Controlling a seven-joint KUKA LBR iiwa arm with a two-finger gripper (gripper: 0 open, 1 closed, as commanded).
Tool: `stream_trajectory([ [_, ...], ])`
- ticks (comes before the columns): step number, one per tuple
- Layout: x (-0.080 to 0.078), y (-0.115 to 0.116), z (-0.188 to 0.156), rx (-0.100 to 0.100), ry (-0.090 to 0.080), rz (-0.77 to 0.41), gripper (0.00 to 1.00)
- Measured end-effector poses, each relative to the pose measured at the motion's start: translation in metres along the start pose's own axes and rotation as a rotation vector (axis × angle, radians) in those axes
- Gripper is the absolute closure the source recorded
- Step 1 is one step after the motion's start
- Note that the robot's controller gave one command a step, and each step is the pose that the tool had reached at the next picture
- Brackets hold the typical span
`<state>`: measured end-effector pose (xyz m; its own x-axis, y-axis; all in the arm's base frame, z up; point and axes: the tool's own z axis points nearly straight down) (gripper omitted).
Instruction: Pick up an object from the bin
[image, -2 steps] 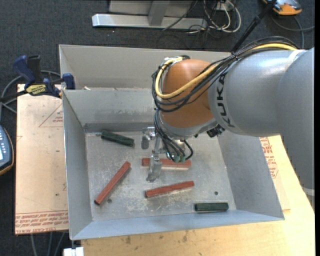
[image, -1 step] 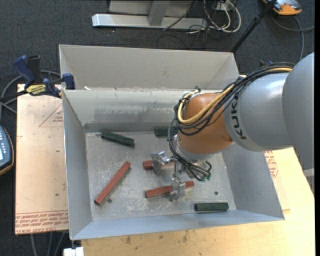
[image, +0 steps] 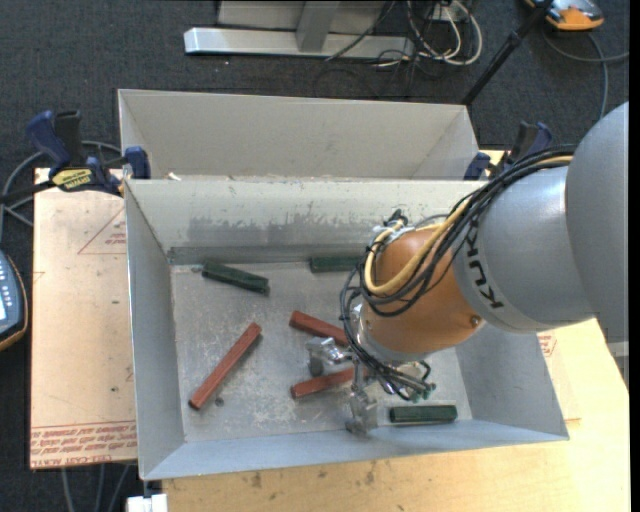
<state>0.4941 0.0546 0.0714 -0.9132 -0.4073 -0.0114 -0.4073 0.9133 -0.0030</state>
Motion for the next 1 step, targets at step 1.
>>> stream_trajectory([
  [1, 0.0013, 0.001, 0.0011, -0.004, 0.009, 0.003, 1.0],
])
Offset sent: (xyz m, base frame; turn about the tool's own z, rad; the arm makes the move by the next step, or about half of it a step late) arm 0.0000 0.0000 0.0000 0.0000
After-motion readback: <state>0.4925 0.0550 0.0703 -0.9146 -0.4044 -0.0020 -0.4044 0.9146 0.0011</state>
